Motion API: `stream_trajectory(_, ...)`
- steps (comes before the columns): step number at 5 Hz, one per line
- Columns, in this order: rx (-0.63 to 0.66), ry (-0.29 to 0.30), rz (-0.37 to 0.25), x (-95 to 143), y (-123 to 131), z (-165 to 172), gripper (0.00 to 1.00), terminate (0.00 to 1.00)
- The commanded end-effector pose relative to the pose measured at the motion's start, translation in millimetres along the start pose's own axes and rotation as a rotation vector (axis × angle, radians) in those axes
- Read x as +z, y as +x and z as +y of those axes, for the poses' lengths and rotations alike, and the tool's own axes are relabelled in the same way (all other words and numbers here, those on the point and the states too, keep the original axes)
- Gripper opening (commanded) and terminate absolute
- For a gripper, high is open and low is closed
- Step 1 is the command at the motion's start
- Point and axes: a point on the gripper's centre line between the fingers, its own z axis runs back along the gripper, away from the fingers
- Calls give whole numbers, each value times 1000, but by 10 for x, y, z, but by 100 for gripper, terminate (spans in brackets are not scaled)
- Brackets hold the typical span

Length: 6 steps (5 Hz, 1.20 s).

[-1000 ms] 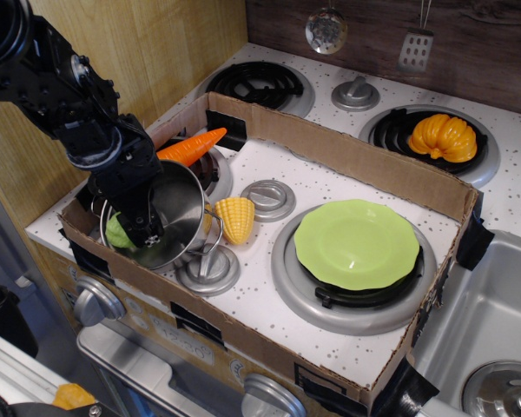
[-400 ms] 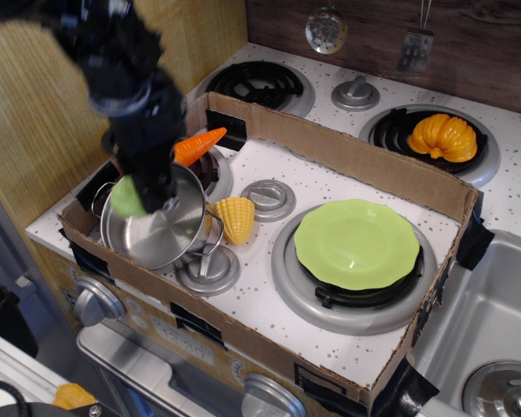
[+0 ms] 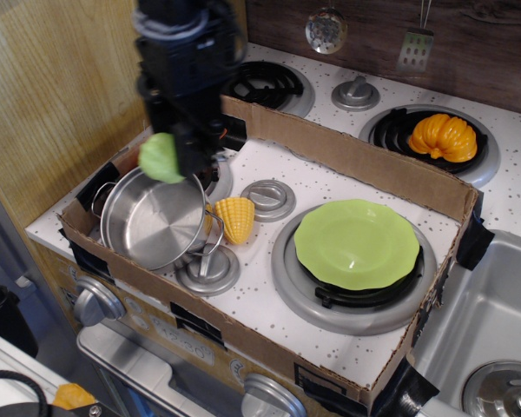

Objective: Take broccoli out of pan

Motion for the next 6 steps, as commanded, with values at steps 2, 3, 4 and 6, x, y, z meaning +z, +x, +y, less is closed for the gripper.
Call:
stream_trajectory(2, 108, 15, -133, 39, 535, -605, 0, 0)
stream_trajectory(3, 195, 42, -186, -103, 545, -800, 0, 0)
stream_trajectory(4, 200, -10, -205, -231, 550, -883, 0, 0)
stream_trajectory(6, 262, -90, -251, -482, 531, -1067, 0, 0)
